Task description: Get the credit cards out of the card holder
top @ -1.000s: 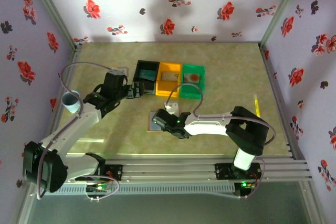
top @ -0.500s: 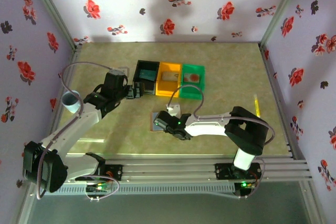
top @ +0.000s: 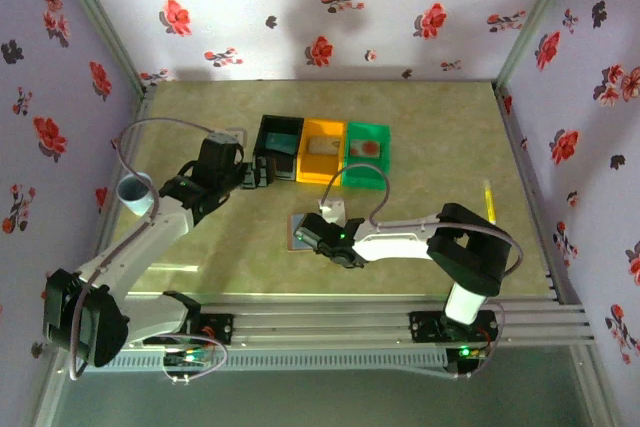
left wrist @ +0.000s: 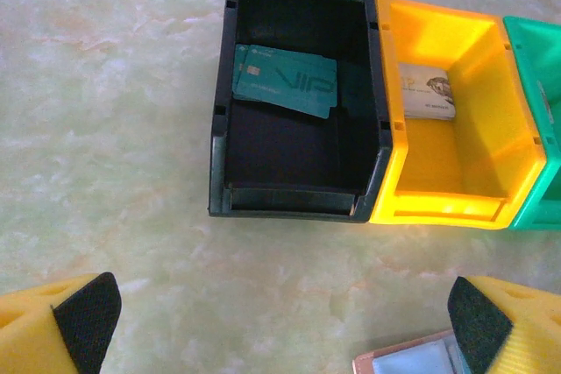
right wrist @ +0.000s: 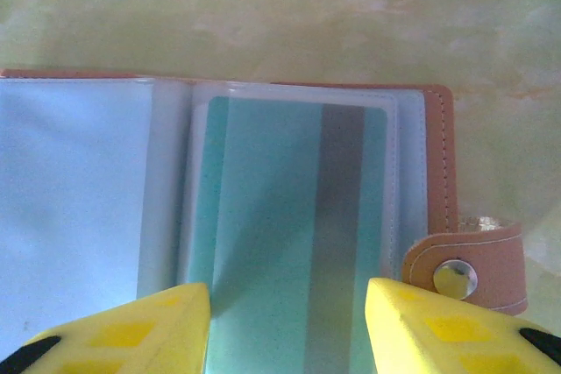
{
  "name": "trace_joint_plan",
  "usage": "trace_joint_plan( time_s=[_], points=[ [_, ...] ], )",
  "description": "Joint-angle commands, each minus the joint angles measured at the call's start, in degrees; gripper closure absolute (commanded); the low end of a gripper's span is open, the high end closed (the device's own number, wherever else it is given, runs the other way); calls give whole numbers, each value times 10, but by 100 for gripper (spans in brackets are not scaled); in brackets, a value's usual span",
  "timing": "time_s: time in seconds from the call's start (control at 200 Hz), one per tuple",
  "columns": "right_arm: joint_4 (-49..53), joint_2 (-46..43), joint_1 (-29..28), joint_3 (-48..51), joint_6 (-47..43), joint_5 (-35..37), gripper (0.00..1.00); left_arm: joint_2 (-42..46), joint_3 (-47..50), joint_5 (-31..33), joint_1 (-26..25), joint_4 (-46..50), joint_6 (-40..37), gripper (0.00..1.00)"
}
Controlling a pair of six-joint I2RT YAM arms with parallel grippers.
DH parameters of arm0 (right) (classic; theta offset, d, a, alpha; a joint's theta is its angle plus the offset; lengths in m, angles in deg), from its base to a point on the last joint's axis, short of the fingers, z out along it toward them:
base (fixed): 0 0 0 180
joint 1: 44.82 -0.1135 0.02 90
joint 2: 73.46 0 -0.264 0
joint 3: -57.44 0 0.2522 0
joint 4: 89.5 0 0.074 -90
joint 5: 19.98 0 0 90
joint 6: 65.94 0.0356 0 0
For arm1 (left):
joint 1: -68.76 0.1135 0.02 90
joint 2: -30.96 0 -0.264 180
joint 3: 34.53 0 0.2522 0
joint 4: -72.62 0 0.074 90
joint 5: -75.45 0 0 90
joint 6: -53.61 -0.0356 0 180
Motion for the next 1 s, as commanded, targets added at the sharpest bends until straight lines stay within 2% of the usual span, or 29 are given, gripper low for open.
trace_joint_plan(
  time_s=[0.0,0.35,0.645,0.995],
  points=[
    [0,-17,1,11,-3,18,48,-3,-19,-5,-5,8,-13,0],
    [14,-63,2,28,-1,42,50,-4,-19,-5,-8,8,-15,0],
    [11,-40,4,31,6,13,53,-7,-19,-7,-12,8,-16,0],
    [11,-23,6,30,14,14,53,-10,-20,-8,-14,8,-18,0]
  ],
)
